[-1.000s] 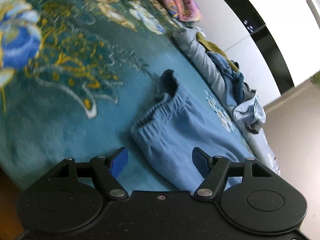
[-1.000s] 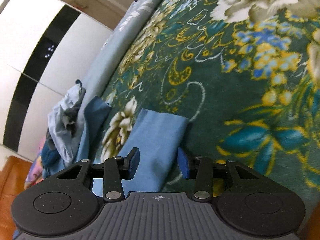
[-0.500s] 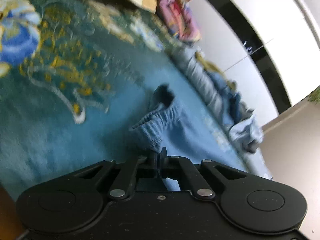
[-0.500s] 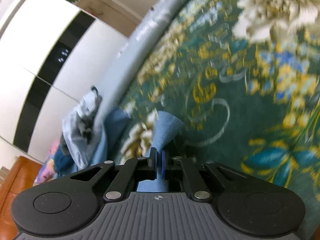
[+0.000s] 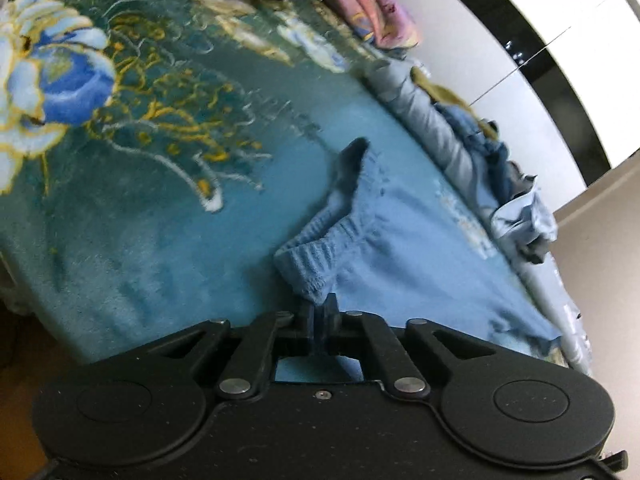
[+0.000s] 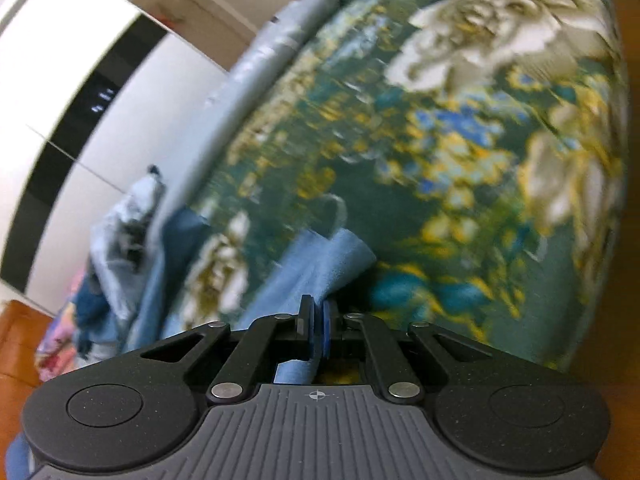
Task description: Fold clothes
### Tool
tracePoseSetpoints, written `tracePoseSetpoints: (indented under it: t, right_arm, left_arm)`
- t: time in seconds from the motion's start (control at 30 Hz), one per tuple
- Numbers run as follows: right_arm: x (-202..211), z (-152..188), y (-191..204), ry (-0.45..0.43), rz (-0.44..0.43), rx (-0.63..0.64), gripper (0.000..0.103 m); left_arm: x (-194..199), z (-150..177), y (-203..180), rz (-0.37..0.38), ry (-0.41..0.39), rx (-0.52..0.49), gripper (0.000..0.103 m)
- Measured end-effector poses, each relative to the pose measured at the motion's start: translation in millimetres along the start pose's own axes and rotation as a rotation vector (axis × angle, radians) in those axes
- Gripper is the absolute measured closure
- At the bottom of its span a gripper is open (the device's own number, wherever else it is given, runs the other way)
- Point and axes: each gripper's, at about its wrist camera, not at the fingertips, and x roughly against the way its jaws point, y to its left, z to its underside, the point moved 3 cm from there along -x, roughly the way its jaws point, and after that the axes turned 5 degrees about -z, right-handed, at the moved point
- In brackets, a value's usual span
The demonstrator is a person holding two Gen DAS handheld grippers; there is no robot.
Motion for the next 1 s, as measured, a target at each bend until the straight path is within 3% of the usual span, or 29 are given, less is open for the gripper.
tracePoseSetpoints:
  t: [0.07, 0.13, 0.23, 0.37, 0.53, 0.7, 0.87, 1.0]
  right_arm:
    - [2.1, -3.1, -2.5, -0.01, 0.036, -0.004, 0.098]
    - [8.3, -10.7, -6.0, -0.052, 0.093, -0.021, 0.089]
    - [10.7, -26.7, -8.7, -0.096, 0.155, -0.029, 0.088]
    - [8.4, -48.2, -6.5, -0.142, 0.214, -0.022, 0.086]
    - [-50.7, -54.2, 60.7, -0.064, 0.079, 0.085, 0.077]
    - [-133.0, -44.2, 142.1, 0.079, -0.067, 0.171, 0.071]
    - [-204.0, -37.2, 202.4, 0.141, -0.079, 0.258, 0.07]
    - [-250.6, -45.3, 217.5, 0.14, -0.042, 0.252, 0.066]
  left_arm:
    - [4.7, -7.9, 1.3, 0.004, -0.013, 0.003, 0.086]
    - [11.8, -16.2, 4.8, -0.011, -0.043, -0.001, 0.075]
    - [23.6, -28.1, 14.1, -0.089, -0.109, -0.011, 0.074]
    - [28.5, -47.3, 19.2, -0.12, -0.148, -0.038, 0.066]
    - [-3.2, -67.8, -8.4, -0.082, -0.14, -0.069, 0.058]
    - [-57.4, -79.4, -53.0, -0.039, -0.056, -0.136, 0.052]
    - [-99.9, -86.2, -84.6, -0.051, -0.037, -0.185, 0.052]
    - [-120.2, -89.5, -97.5, -0.077, -0.04, -0.225, 0.053]
